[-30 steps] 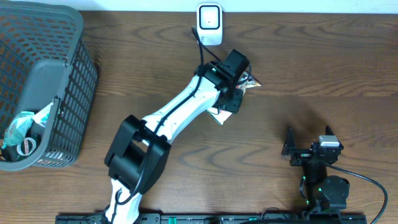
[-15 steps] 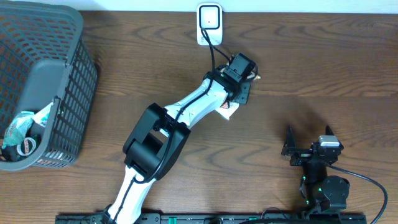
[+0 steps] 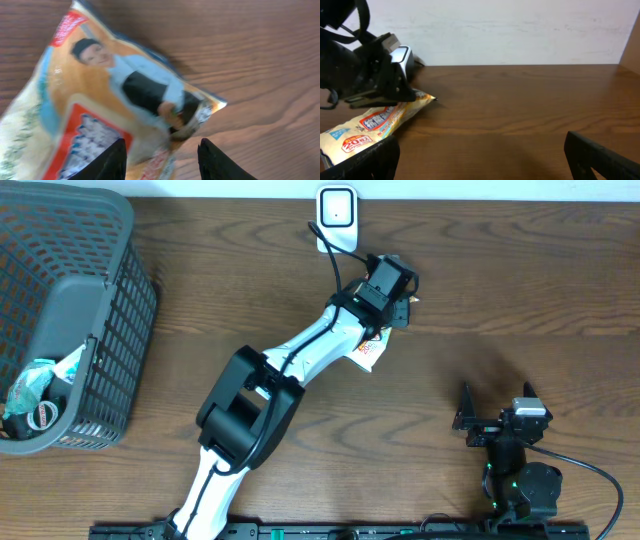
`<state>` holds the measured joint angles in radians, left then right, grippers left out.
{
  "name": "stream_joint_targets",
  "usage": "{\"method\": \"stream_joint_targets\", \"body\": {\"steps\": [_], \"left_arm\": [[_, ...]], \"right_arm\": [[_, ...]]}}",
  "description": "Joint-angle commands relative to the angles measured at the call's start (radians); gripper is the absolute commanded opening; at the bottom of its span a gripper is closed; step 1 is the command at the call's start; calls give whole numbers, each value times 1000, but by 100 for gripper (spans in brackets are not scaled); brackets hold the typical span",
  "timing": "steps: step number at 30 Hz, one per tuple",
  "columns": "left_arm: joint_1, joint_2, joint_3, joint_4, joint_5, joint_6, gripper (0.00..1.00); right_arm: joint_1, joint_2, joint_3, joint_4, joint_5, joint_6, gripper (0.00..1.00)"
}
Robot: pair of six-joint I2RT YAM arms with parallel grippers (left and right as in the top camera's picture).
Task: Scan the item barcode
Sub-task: 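Carry the yellow bag to the white scanner with the left gripper, then place the yellow bag on the table beside the scanner and release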
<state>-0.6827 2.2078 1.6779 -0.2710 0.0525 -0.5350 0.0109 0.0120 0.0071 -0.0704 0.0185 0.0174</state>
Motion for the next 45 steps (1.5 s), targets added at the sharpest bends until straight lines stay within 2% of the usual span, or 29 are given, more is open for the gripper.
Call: {"method": "stream_joint_targets", "body": {"steps": [1, 4, 5, 6, 8, 14, 18, 23, 24, 25, 26, 33, 38, 41, 45], "left_arm": [[48, -122, 24, -55, -21, 97, 47], [110, -209, 24, -165, -21, 183, 47], [135, -228, 24, -203, -21, 192, 48], [164, -244, 24, -248, -20, 191, 54], [212, -251, 24, -323, -8, 190, 54], [290, -179, -4, -478, 183, 190, 53], [281, -102, -19, -516, 196, 190, 55], [264, -52, -19, -536, 294, 190, 86], [261, -50, -19, -536, 308, 190, 89], [259, -49, -19, -536, 314, 186, 96], [257, -49, -19, -536, 315, 181, 98], [225, -37, -25, -532, 357, 154, 98], [183, -18, -42, -468, 359, 75, 98], [162, -15, -42, -417, 359, 21, 77], [141, -15, -42, -360, 358, -2, 76]], "right_arm": [[-10, -5, -2, -4, -2, -7, 99], [-10, -5, -2, -4, -2, -7, 99], [-10, -5, -2, -4, -2, -7, 99], [-10, -5, -2, -4, -2, -7, 99], [-10, -5, -2, -4, -2, -7, 99], [-10, -5, -2, -4, -2, -7, 99], [-10, -5, -2, -4, -2, -7, 99], [-10, -5, -2, -4, -2, -7, 99], [-10, -5, -2, -4, -2, -7, 99], [-10, -5, -2, -4, -2, -7, 99], [-10, -5, -2, -4, -2, -7, 99], [-10, -5, -2, -4, -2, -7, 99], [-10, -5, -2, -4, -2, -7, 99], [-10, -5, -2, -4, -2, -7, 99], [-10, -5, -2, -4, -2, -7, 99]]}}
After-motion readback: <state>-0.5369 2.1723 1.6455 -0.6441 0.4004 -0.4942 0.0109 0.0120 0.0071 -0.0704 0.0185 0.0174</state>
